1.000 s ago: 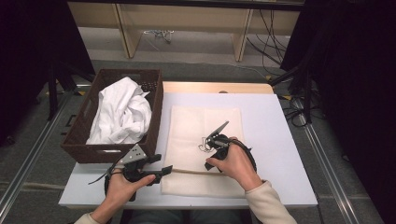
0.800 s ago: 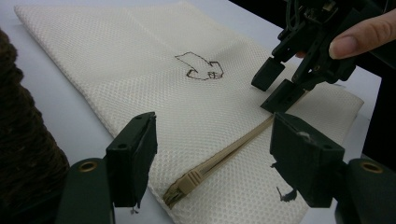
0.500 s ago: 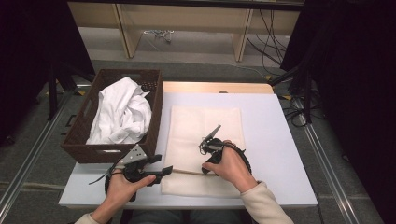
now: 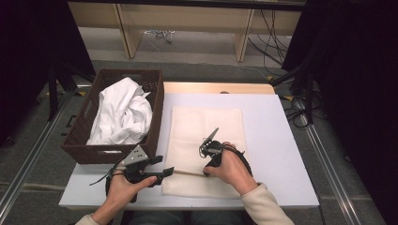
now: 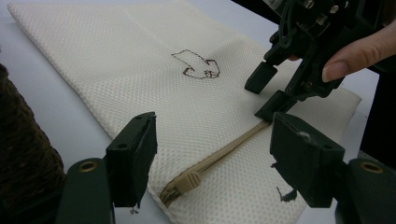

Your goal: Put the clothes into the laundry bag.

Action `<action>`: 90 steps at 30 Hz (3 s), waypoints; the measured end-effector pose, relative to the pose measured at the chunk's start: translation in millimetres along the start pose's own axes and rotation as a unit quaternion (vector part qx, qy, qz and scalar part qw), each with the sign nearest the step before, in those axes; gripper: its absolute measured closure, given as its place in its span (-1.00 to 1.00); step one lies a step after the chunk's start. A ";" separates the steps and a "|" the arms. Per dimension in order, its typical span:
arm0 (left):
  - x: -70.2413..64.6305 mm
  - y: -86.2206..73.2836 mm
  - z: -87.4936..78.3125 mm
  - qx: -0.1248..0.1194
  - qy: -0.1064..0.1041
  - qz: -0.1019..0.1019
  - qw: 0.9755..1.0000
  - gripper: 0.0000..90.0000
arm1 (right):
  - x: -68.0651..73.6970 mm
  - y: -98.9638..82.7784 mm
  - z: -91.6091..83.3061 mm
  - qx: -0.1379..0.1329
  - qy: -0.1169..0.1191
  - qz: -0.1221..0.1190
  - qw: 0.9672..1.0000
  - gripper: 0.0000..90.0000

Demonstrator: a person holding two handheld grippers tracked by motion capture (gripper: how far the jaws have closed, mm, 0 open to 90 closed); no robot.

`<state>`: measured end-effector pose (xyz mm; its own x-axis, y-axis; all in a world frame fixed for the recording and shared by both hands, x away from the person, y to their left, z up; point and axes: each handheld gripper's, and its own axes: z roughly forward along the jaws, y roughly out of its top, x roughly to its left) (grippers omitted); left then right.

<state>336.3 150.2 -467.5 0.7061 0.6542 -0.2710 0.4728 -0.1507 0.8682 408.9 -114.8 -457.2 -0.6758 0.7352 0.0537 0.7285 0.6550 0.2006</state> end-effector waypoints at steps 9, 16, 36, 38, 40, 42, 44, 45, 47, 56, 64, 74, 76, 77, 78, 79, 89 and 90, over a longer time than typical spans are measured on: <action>0.0 -0.3 0.2 0.001 0.001 -0.001 1.000 -0.30 | -0.1 -0.8 -0.1 0.004 0.000 -0.033 0.999 -0.10; -0.2 -0.2 0.2 0.001 0.000 -0.002 1.000 -0.30 | 0.7 -0.3 0.0 0.005 -0.003 -0.038 0.999 -0.09; -0.1 0.0 0.2 0.001 -0.002 -0.002 1.000 -0.30 | 0.7 -1.3 -1.7 0.012 0.002 -0.072 0.997 0.14; 0.7 0.4 0.1 0.001 -0.003 0.005 1.000 -0.30 | 1.0 -1.3 -2.3 0.013 0.001 -0.074 0.997 0.13; -0.1 0.1 0.3 0.001 -0.001 -0.003 1.000 -0.30 | 1.3 -1.3 -2.3 0.014 0.000 -0.074 0.997 0.13; 0.0 0.1 0.4 0.001 -0.002 -0.001 1.000 -0.30 | 1.7 -1.4 -2.2 0.014 0.000 -0.075 0.997 0.14; 0.1 0.1 0.6 0.001 -0.003 0.001 1.000 -0.30 | 2.4 -1.3 -2.1 0.016 0.001 -0.075 0.997 0.15; 0.5 0.2 0.5 0.001 -0.003 0.004 1.000 -0.30 | 1.8 -1.4 -2.1 0.015 -0.001 -0.082 0.996 0.18; -0.2 0.0 0.5 0.001 0.000 -0.004 1.000 -0.30 | 2.5 -1.2 -2.6 0.019 0.003 -0.075 0.997 0.23; 0.5 -0.2 1.1 0.001 -0.003 -0.003 1.000 -0.30 | -1.1 -1.2 -3.2 0.014 0.013 -0.052 0.998 0.45; 0.6 -0.1 1.1 0.001 -0.002 -0.003 1.000 -0.30 | -6.0 -1.0 -3.6 0.012 0.001 -0.051 0.999 0.76; 0.5 -0.2 1.0 0.003 -0.001 0.000 1.000 -0.30 | -7.7 -1.0 -4.5 0.001 -0.009 -0.035 0.999 0.93; 0.2 0.0 0.6 0.003 0.002 0.000 1.000 -0.30 | -6.3 -1.1 -5.0 0.000 -0.011 -0.027 1.000 0.93; 0.4 0.0 0.6 0.002 0.001 0.000 1.000 -0.30 | -6.8 -1.3 -5.7 -0.003 -0.013 -0.034 0.999 0.94; 1.2 0.3 0.4 0.002 -0.001 0.008 1.000 -0.30 | -6.9 -1.0 -6.8 -0.004 -0.011 -0.032 0.999 0.94; 0.7 0.2 0.4 0.002 0.000 0.005 1.000 -0.30 | -5.8 -1.2 -7.6 -0.004 -0.014 -0.025 1.000 0.94; -0.7 1.5 -0.6 -0.004 -0.001 0.001 1.000 -0.32 | -9.1 -2.5 -22.9 -0.048 -0.014 -0.010 0.999 0.94; -0.8 1.7 -0.7 -0.006 -0.002 0.001 1.000 -0.32 | -10.1 -2.5 -24.8 -0.049 -0.016 -0.014 0.999 0.94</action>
<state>336.1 149.9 -465.5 0.7090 0.6512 -0.2706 0.4653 -0.1436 0.8734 411.1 -128.2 -433.9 -0.6907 0.7230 0.0152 0.6936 0.6564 0.2966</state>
